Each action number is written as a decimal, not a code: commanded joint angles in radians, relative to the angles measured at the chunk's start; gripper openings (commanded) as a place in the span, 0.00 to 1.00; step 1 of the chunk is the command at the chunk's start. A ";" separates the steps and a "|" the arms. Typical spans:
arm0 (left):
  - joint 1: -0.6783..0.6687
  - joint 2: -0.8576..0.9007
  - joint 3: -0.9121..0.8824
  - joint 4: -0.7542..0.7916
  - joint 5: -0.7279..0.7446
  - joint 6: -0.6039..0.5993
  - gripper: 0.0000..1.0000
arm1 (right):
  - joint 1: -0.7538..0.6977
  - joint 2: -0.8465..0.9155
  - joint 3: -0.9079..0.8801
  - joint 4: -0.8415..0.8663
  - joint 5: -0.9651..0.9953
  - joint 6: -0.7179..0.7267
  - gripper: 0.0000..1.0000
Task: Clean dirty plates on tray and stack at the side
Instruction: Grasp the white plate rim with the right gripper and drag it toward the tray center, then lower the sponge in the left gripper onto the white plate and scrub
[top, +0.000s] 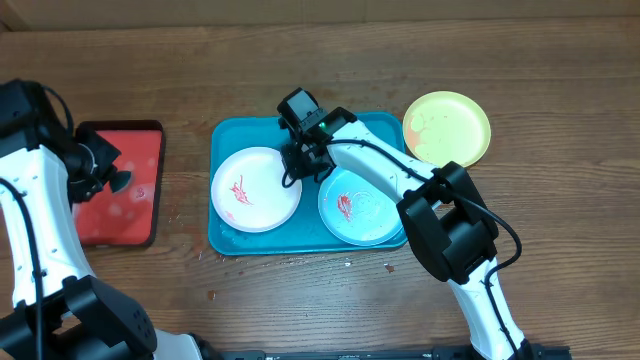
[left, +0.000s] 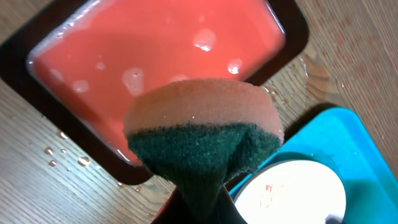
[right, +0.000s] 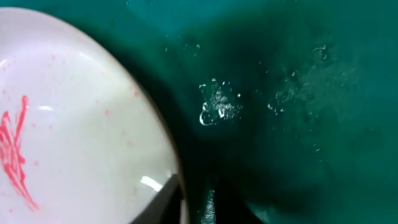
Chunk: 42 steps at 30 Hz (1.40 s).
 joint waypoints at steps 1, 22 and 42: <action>-0.040 -0.002 -0.010 0.003 0.058 0.044 0.04 | -0.002 0.010 -0.016 0.000 0.010 0.002 0.09; -0.527 0.319 -0.017 0.122 0.187 0.091 0.04 | -0.002 0.010 -0.016 -0.031 0.018 0.272 0.04; -0.543 0.575 -0.015 0.088 -0.274 0.245 0.04 | -0.003 0.010 -0.016 -0.023 0.049 0.327 0.04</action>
